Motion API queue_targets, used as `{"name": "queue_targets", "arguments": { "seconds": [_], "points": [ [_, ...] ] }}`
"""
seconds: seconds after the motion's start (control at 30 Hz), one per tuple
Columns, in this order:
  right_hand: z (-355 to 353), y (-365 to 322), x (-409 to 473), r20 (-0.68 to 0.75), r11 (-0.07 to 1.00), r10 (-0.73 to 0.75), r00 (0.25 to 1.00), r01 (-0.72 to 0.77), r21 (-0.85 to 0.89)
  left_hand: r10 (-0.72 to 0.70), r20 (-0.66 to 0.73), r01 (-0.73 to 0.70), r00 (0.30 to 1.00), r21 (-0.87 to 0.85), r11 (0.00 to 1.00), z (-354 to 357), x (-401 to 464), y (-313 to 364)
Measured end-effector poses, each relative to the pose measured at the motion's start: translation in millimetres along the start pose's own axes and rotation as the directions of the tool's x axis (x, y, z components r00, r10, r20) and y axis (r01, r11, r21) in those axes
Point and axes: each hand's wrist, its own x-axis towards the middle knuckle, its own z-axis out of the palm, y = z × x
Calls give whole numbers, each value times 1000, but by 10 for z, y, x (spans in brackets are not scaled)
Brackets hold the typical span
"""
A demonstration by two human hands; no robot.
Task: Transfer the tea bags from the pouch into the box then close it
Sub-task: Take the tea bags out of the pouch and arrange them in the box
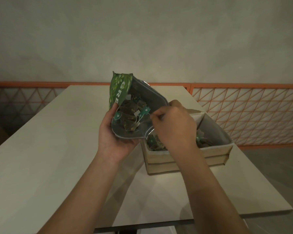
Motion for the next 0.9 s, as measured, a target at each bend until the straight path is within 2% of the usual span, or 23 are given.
{"name": "queue_targets", "arguments": {
  "seconds": [0.1, 0.2, 0.3, 0.37, 0.47, 0.6, 0.77, 0.83, 0.9],
  "points": [
    [-10, 47, -34, -69, 972, 21, 997, -4, 236, -10, 31, 11, 999, -25, 1000, -11, 9, 7],
    [-99, 82, -71, -171, 883, 85, 982, 5, 469, -18, 41, 20, 999, -38, 999, -35, 35, 13],
    [-153, 113, -101, -254, 801, 196, 947, -5, 599, -30, 50, 34, 998, -70, 997, -51, 49, 16],
    [-132, 162, -122, -252, 752, 253, 934, -26, 658, -31, 54, 35, 998, -76, 997, -63, 55, 16],
    [-84, 237, -160, -166, 747, 262, 951, -91, 658, -38, 55, 42, 998, -72, 996, -74, 68, 21],
    [-101, 297, -182, -219, 711, 306, 926, -69, 700, -41, 55, 46, 998, -86, 995, -80, 82, 29],
    [23, 475, -176, -15, 847, 235, 972, -197, 494, -39, 48, 43, 998, -95, 995, -58, 76, 24],
    [50, 448, -211, -74, 870, 244, 967, -184, 457, -36, 47, 40, 998, -88, 995, -64, 80, 30],
    [21, 337, -236, -209, 868, 221, 953, -94, 488, -39, 45, 43, 998, -78, 996, -78, 84, 37]
  ]
}}
